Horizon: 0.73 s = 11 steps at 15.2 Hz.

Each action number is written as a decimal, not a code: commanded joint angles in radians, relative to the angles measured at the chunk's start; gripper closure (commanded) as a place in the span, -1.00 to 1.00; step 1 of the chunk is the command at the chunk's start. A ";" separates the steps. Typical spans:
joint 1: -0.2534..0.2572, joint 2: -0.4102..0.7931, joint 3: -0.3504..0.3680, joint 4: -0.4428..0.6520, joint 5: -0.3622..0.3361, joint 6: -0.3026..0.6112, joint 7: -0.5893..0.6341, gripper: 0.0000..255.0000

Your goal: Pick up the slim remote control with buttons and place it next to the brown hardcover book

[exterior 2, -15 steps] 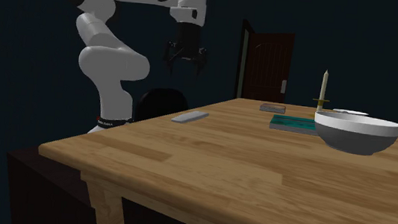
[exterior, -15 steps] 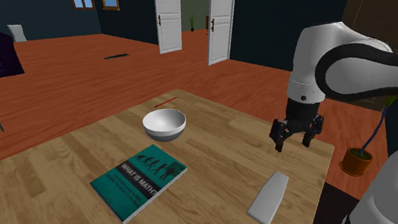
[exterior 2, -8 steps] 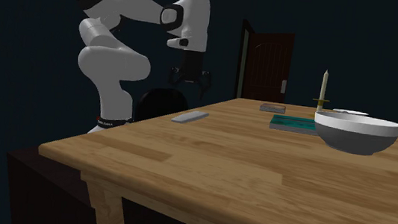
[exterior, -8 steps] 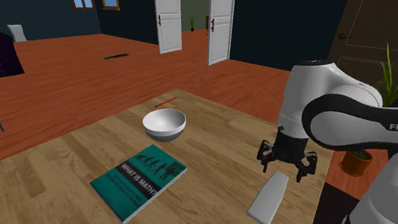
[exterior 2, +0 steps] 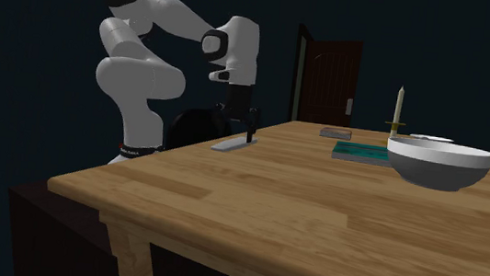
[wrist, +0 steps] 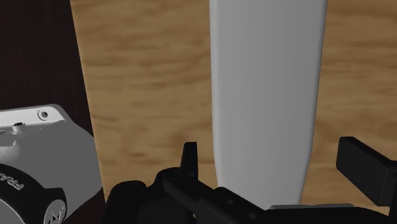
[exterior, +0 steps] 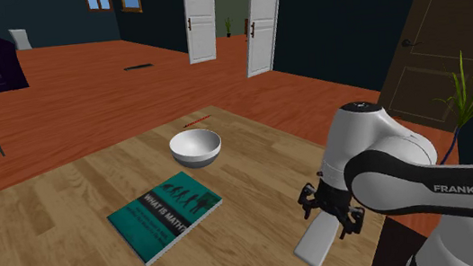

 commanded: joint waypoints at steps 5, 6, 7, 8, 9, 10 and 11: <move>0.004 0.031 0.030 -0.018 0.029 0.049 -0.001 -1.00; 0.004 0.031 0.030 -0.018 0.029 0.049 -0.001 -1.00; 0.004 0.031 0.030 -0.018 0.029 0.049 -0.001 -1.00; 0.004 0.031 0.030 -0.018 0.029 0.049 -0.001 -1.00; 0.004 0.031 0.030 -0.018 0.029 0.049 -0.001 -1.00; 0.004 0.031 0.030 -0.018 0.029 0.049 -0.001 1.00; 0.004 0.031 0.030 -0.018 0.029 0.049 -0.001 1.00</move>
